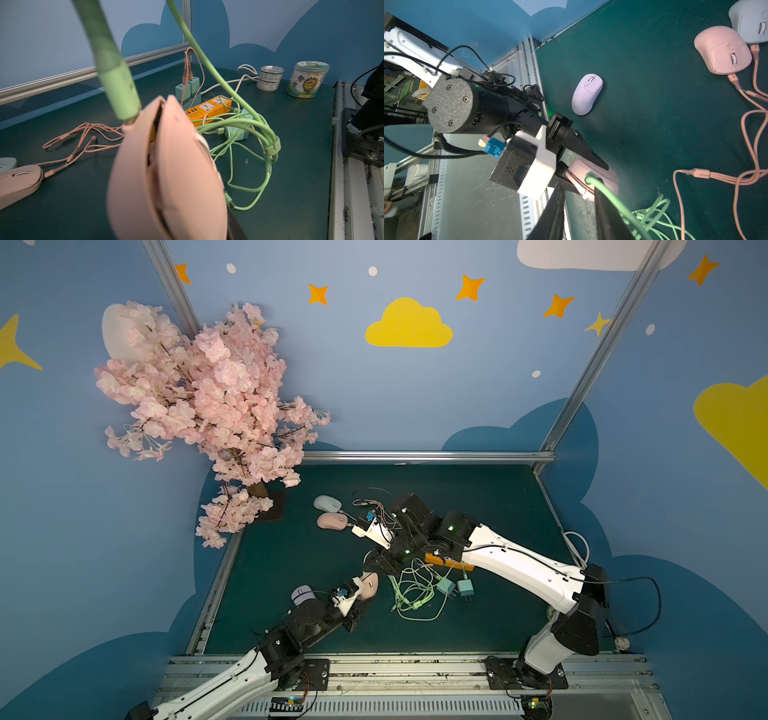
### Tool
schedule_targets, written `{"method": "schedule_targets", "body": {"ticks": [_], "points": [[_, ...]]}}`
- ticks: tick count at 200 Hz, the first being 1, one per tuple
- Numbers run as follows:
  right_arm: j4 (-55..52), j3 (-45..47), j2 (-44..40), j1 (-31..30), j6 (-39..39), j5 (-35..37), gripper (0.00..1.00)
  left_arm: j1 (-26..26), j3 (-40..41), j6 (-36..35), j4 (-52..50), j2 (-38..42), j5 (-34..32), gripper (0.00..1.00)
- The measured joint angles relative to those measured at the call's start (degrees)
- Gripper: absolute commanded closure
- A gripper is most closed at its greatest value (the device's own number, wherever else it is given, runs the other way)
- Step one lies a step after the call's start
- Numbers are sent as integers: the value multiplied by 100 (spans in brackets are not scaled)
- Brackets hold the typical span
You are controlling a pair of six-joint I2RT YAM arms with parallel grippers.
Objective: Unplug the wireless mouse
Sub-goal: Pick up the mouse from the center of the board.
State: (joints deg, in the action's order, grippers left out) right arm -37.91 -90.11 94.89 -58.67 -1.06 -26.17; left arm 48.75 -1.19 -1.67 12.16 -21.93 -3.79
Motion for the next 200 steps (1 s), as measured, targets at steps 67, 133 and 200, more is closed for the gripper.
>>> {"method": "schedule_targets", "body": {"ticks": [67, 133, 200], "points": [[-46, -166, 164, 35, -24, -92, 100, -2, -15, 9, 33, 13, 22, 67], [-74, -258, 186, 42, -55, -160, 80, -15, -63, 42, 35, 31, 31, 68], [-2, -258, 306, 35, -192, -229, 100, -17, -63, 46, -9, 28, 44, 68]]}}
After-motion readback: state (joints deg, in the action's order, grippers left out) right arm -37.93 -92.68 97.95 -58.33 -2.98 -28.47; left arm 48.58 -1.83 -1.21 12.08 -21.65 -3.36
